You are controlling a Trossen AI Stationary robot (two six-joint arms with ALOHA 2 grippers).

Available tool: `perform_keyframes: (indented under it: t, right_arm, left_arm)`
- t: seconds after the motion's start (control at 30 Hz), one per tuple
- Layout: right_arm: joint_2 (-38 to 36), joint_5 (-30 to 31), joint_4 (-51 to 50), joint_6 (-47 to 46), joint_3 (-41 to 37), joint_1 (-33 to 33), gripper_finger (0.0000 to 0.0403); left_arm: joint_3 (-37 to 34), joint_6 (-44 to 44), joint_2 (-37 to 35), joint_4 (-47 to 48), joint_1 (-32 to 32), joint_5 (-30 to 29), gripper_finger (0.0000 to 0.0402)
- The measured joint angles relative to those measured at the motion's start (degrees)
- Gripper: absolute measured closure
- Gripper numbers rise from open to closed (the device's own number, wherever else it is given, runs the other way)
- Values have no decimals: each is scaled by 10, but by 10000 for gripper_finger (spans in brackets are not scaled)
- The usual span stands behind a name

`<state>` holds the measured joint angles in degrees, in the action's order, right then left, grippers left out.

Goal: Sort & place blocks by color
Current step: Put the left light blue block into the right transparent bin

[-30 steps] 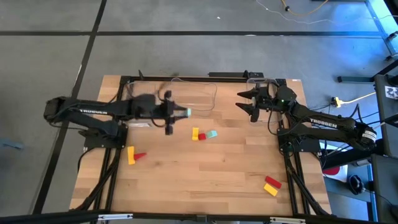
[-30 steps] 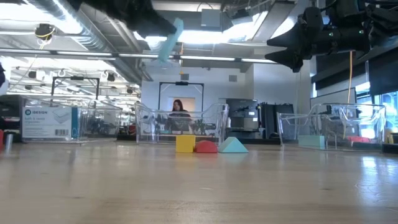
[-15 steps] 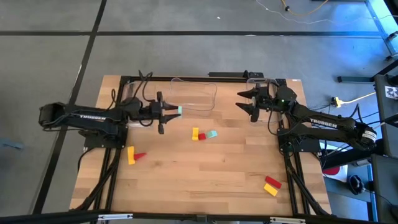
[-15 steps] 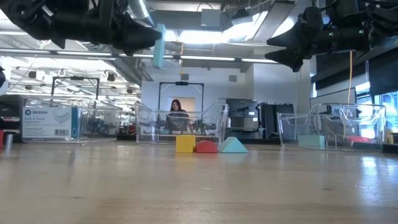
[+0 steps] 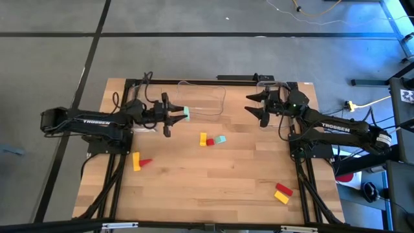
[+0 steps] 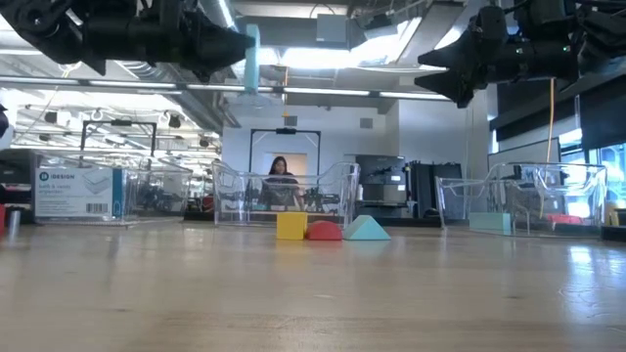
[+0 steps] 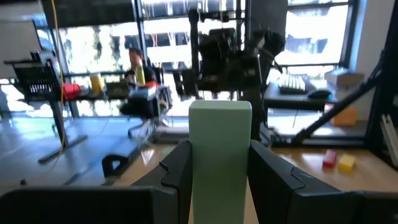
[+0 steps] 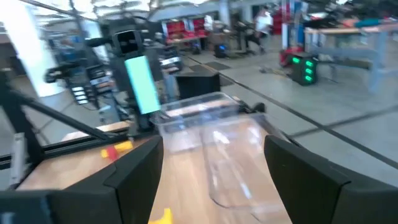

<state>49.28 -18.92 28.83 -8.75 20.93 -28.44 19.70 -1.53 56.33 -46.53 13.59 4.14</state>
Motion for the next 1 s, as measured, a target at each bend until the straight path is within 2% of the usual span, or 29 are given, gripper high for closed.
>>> perform_keyframes:
  t: [0.23,0.37,0.53,0.7,0.83,1.0]
  right_arm:
    - [141,3,184,48,0,70,121]
    - [216,28,265,62,13,88,121]
    - [292,28,262,59,63,100,121]
    - [364,9,260,58,114,114,121]
    - [407,-17,253,45,154,122,121]
    - [453,-19,246,18,201,134,121]
  left_arm:
    - [1,25,100,-129,-1,-1,291]
    - [28,41,150,-143,1,0,291]
    - [66,44,194,-145,-12,16,291]
    - [86,36,220,-145,-25,-6,291]
    - [87,29,224,-146,-30,-9,291]
    - [87,29,224,-148,-33,-16,291]
